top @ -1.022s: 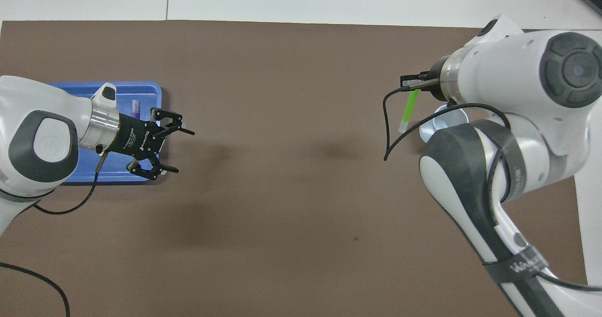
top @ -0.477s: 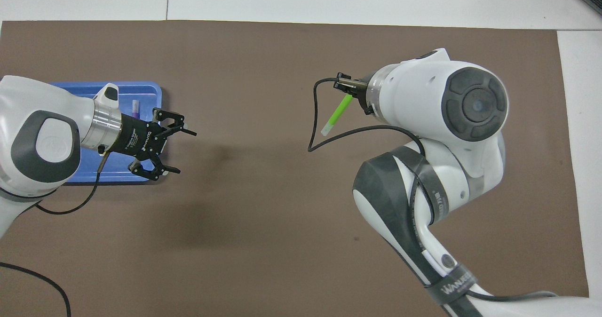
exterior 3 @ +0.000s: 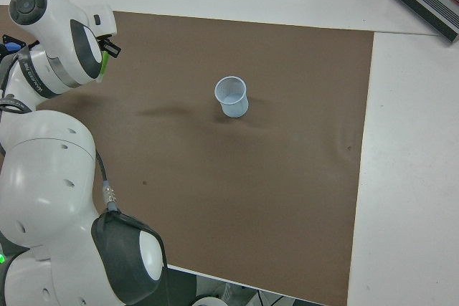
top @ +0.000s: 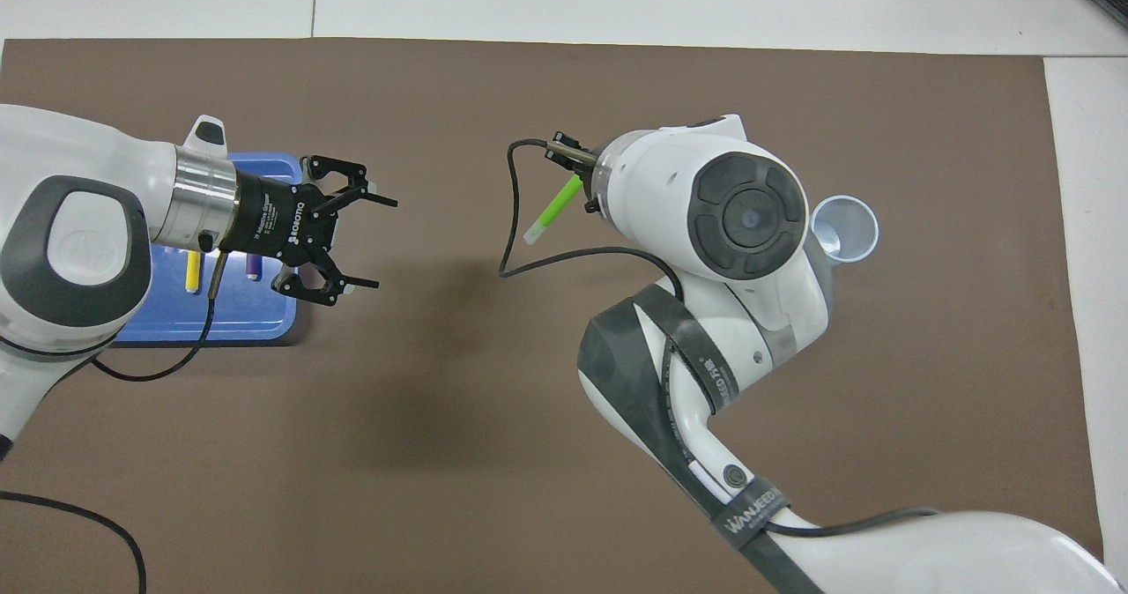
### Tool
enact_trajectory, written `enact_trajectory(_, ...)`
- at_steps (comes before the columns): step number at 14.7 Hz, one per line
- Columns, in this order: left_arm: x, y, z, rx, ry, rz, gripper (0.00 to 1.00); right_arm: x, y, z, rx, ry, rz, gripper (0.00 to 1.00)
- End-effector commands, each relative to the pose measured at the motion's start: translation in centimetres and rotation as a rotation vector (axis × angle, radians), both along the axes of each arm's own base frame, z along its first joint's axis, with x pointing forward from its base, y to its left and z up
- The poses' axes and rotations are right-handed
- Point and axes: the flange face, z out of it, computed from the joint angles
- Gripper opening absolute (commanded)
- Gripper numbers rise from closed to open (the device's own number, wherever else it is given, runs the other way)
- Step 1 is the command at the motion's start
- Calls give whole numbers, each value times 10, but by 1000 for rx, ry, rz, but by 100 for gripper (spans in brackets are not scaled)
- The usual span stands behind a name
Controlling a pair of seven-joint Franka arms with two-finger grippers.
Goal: Right arm passes pens to left for tray arrangement
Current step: 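Bring the green pen toward the open left gripper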
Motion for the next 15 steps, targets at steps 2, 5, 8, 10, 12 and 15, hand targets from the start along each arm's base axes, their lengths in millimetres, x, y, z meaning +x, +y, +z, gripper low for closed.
enact_trajectory(2, 4, -6, 12, 26, -27, 11, 99, 31, 24, -4, 43, -28, -57, 0)
enact_trajectory(5, 9, -22, 23, 14, -37, 52, 97, 35, 42, 2, 79, -25, -86, 0)
enact_trajectory(8, 10, -48, 38, 16, -37, 116, 97, 36, 55, 8, 178, -11, -216, 0)
enact_trajectory(10, 10, -49, 37, 15, -37, 120, 97, 38, 57, 12, 202, -12, -235, 0)
enact_trajectory(12, 10, -47, 37, 14, -37, 124, 97, 38, 61, 15, 245, -1, -288, 0)
enact_trajectory(15, 11, -73, 44, 8, -70, 204, 97, 40, 65, 18, 285, -4, -323, 0)
